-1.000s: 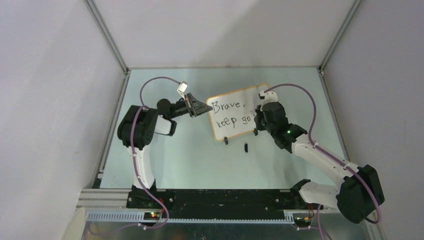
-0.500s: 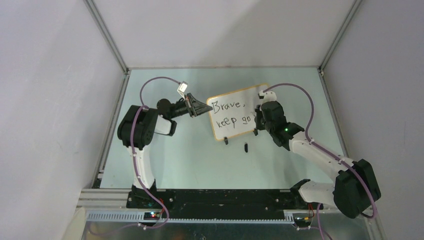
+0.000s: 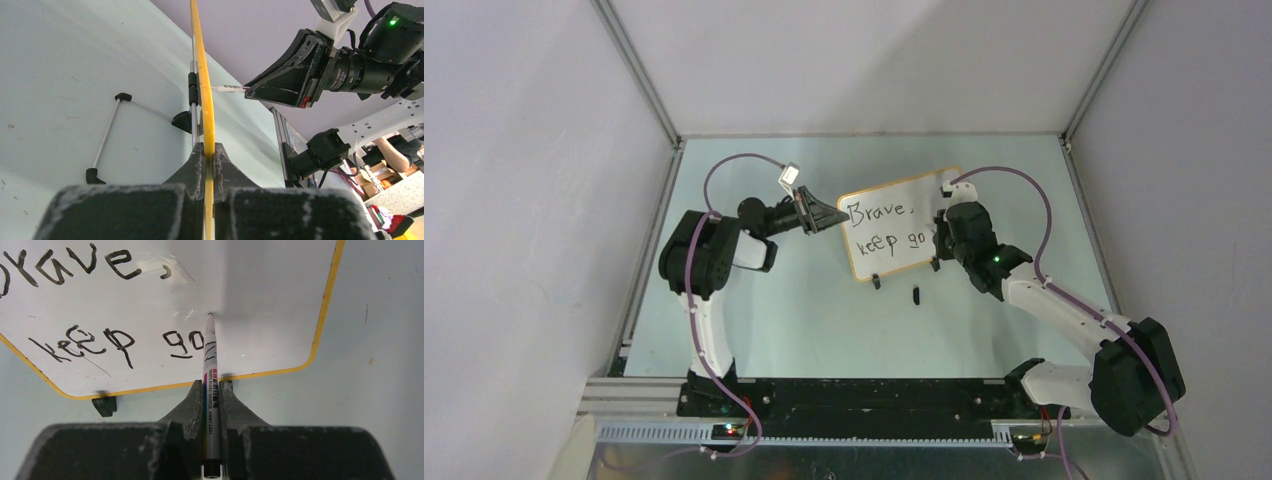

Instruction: Write a sentence on the whiteboard

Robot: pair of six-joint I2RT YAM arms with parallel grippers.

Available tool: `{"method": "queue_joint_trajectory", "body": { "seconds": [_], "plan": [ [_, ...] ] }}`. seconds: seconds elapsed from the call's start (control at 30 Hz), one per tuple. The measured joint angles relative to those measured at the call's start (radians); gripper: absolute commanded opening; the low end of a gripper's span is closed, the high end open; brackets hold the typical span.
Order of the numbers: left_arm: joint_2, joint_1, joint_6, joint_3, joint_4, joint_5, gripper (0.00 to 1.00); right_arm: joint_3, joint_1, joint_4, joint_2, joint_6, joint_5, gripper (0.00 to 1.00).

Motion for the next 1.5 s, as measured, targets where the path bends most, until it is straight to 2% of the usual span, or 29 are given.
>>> {"method": "queue_joint_trajectory", "body": {
  "seconds": [0.37, 1.0, 1.5],
  "plan": [
    [0.000, 0.000, 0.000, 0.000, 0.000, 0.000, 0.00, 0.000, 0.006, -0.001, -0.005, -0.006, -0.005, 0.00],
    [0.000, 0.000, 0.000, 0.000, 0.000, 0.001, 0.00, -0.017, 0.025, -0.018, -0.109, -0.020, 0.012, 0.00],
    [0.000, 0.000, 0.000, 0.000, 0.000, 0.001, 0.00, -0.019, 0.024, -0.027, -0.056, -0.018, 0.013, 0.00]
  ]
}}
